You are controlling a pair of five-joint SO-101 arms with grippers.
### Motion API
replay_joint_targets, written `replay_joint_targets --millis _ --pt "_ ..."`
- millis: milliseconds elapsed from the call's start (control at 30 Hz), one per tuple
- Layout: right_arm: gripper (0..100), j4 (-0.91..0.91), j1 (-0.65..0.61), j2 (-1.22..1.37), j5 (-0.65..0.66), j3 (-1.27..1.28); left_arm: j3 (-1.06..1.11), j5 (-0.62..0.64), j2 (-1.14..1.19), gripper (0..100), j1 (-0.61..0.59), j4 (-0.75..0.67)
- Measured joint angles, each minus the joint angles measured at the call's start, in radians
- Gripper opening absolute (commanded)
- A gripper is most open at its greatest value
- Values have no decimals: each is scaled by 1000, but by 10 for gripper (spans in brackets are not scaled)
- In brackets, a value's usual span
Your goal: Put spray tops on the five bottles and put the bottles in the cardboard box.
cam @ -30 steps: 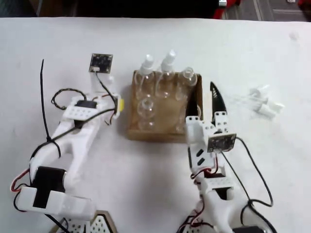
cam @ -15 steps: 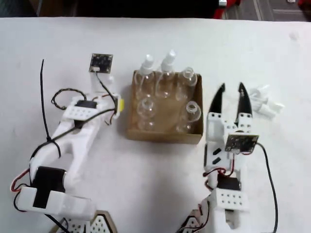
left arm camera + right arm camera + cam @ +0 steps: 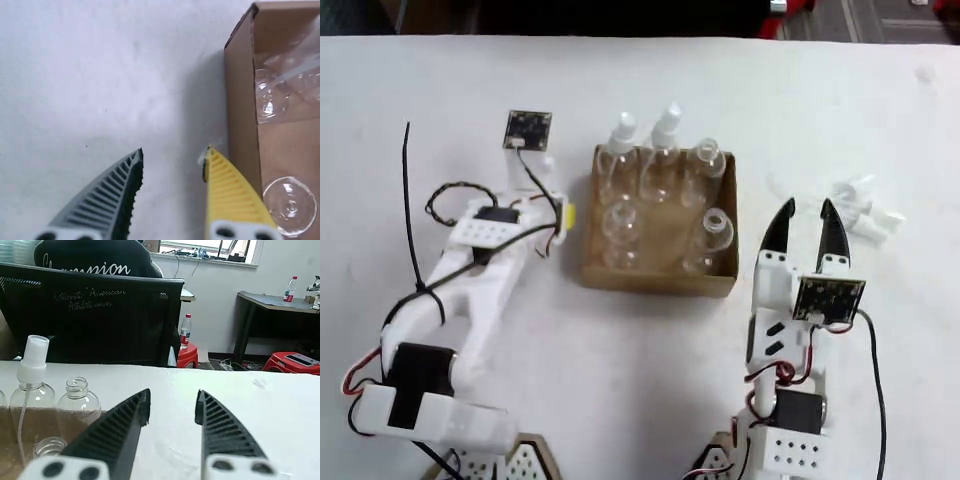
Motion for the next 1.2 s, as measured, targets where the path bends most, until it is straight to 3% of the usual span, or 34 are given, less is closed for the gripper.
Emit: replay_joint_targets --millis 1000,1133,1200 --pt "126 0 9 12 0 0 0 0 0 188 0 0" --pt "21 0 9 12 0 0 0 0 0 188 0 0" --pt "28 -14 20 12 0 0 0 0 0 188 0 0"
